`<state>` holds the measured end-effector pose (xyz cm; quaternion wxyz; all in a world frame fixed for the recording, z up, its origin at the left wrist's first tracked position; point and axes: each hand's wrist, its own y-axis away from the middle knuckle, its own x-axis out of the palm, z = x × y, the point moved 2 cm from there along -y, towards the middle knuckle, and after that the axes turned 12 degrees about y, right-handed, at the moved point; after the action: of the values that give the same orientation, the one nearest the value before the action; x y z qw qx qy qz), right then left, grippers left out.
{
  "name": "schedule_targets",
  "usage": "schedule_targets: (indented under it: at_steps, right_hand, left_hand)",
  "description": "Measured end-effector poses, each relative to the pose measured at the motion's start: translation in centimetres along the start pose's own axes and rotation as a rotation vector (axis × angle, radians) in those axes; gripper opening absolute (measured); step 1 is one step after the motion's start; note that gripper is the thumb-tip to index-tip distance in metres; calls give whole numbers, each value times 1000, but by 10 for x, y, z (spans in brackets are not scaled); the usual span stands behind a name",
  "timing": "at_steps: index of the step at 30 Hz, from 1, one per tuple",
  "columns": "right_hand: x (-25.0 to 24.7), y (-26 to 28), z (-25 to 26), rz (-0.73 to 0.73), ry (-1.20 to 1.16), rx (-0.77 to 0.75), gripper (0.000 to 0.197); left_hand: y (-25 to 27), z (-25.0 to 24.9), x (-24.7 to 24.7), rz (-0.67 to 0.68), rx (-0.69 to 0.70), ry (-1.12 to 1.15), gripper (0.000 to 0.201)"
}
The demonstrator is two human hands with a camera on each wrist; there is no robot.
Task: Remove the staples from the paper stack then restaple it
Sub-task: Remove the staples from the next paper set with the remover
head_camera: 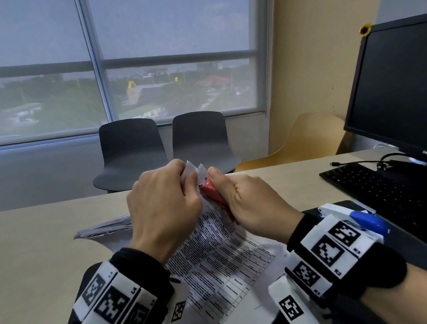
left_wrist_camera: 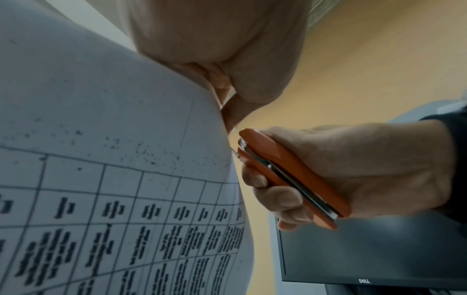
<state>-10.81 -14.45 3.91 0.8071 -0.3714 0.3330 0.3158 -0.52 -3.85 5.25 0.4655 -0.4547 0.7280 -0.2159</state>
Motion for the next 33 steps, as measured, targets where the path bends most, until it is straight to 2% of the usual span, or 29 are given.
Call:
schedule_targets:
  at_steps: [6,9,12,15,18,22,27,33]
  right_hand:
    - [2,2,0,-22,146,107,65]
    - [12,4,-7,-11,-30,190,67]
    - [30,9,-7,43,-339,267,67]
    - [41,13,2,58,-531,240,65]
    - [41,15,7,68,-579,198,62]
    - [41,15,9,45,-617,157,61]
    - [41,16,12,5,-603,109,57]
    - [40,16,14,-33,-605,81,52]
  left_hand:
    - [11,2,11,40,103,-61,25]
    - [13,0,14,48,131,-60,26]
    - [10,7,14,36,41,-4,28]
    - [4,15,5,9,-70,93,35]
    - [-1,20,-3,-1,-140,187,42]
    - [-5,26,-4,42,-214,336,39]
    - [-6,25,-6,73,-265,387,40]
    - [-7,20,-9,66,-255,404,38]
